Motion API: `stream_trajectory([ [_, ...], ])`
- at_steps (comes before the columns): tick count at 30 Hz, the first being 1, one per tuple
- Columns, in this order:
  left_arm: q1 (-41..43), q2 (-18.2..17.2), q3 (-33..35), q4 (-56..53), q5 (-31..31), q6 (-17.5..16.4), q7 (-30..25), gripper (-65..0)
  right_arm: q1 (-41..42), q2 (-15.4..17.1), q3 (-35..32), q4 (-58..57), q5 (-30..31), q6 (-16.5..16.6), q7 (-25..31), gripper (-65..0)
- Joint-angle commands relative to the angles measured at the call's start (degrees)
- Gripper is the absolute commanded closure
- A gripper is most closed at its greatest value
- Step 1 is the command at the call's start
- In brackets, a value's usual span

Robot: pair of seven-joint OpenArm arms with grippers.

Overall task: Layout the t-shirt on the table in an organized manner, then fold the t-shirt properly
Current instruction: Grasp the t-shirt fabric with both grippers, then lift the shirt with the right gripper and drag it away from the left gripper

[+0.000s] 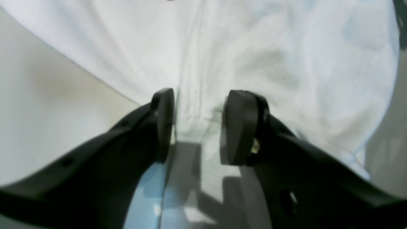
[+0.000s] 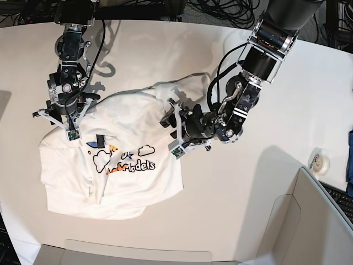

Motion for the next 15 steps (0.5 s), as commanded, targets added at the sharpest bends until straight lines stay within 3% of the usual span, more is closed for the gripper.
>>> stream_trajectory([
  [1,-0.3,0.0,0.1,2.0,-0.1,-0.3,1.3,-26.2,1.1,0.0,0.1,1.1,-0.4,-0.3,0.8,-17.6],
  [8,4.6,0.0,0.1,12.0,0.1,-0.1,3.2,-25.2,1.1,-1.4,0.1,1.2,-0.4,-0.3,0.7,-17.6],
  [15,5.0,0.1,0.0,17.8,0.0,0.1,6.5,-15.9,0.4,-3.5,-0.2,1.2,-0.4,-0.3,0.7,-17.6],
])
